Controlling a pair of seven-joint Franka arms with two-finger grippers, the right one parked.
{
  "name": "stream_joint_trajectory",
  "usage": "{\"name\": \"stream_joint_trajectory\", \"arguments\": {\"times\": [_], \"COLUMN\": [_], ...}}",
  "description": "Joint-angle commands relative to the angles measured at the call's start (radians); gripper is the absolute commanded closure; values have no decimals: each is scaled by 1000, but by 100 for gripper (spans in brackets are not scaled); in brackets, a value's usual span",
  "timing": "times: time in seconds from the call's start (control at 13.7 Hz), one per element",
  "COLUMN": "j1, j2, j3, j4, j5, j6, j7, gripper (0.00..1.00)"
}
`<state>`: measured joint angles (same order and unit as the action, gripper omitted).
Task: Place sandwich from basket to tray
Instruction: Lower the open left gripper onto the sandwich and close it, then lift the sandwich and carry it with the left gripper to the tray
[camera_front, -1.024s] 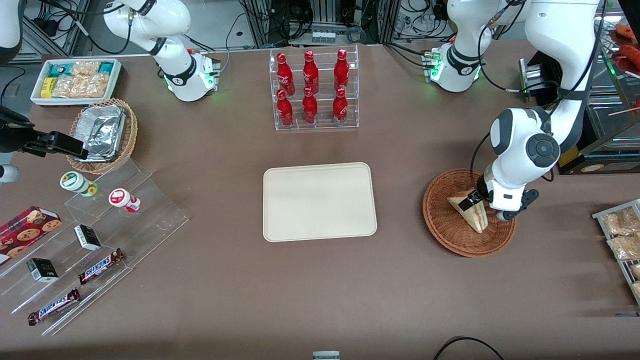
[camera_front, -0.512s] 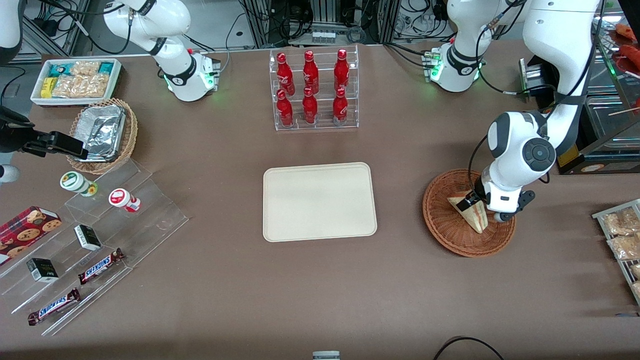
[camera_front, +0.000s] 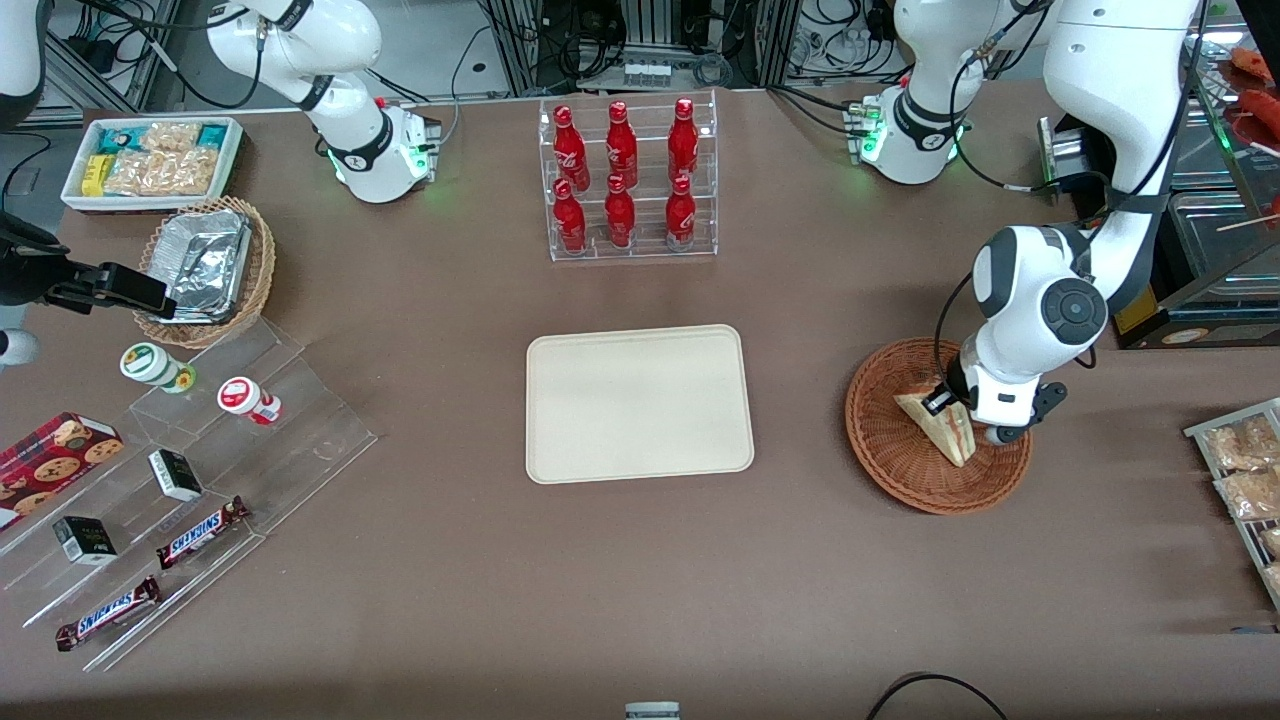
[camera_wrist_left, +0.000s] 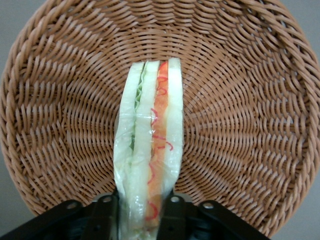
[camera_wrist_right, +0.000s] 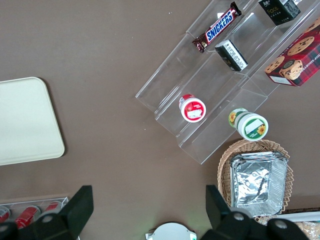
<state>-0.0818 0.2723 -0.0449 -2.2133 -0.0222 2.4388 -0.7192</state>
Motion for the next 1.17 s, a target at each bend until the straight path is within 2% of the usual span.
{"name": "stream_joint_trajectory", "arguments": {"times": [0.0,0.15,0.44,0.73,0.95,1.1], "j1": [-48,-52,-52,-52,-52,-52], "j2": [-31,-32,-22,-15,60,115], "j3": [3,-3,-78,-199,-292,-363], "j4": [26,107,259,303,381,418], "j5": [8,21,42,42,48,128], "j6": [-79,-203,-401,-440,-445,-439], "j7": [0,3,13,33,32,20], "gripper": [100,100,100,100,100,100]}}
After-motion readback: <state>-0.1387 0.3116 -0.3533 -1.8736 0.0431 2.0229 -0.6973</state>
